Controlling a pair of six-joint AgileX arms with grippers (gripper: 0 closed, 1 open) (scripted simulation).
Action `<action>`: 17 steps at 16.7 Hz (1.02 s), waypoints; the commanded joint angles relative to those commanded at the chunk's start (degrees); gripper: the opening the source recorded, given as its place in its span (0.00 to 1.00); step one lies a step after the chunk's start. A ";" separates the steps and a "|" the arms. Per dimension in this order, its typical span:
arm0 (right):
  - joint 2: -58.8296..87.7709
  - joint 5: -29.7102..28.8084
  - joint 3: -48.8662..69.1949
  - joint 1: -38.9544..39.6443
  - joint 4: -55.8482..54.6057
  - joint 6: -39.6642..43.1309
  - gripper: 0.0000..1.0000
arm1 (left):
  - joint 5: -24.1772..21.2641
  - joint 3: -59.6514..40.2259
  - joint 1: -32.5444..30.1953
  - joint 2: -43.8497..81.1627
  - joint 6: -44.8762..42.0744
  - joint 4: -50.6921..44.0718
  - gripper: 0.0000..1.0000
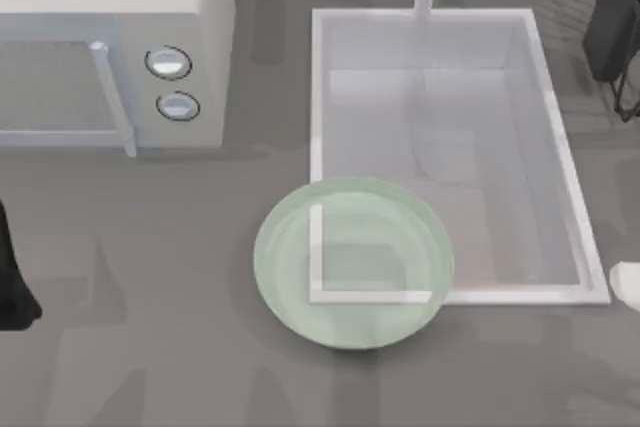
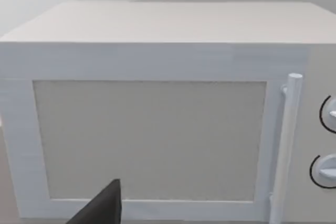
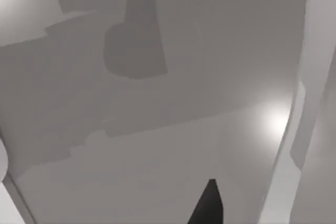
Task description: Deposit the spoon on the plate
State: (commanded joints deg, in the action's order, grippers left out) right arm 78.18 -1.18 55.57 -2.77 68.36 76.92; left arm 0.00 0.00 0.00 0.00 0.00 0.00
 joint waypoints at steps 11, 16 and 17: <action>43.30 0.28 46.82 40.56 3.15 -23.71 0.00 | 0.00 0.00 0.00 0.00 0.00 0.00 1.00; 52.07 0.46 55.97 44.55 2.98 -27.36 0.00 | 0.00 0.00 0.00 0.00 0.00 0.00 1.00; 52.23 0.46 56.12 44.60 2.97 -27.40 0.00 | 0.00 0.00 0.00 0.00 0.00 0.00 1.00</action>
State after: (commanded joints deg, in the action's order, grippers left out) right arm 130.41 -0.73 111.69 41.82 71.33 49.52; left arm 0.00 0.00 0.00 0.00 0.00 0.00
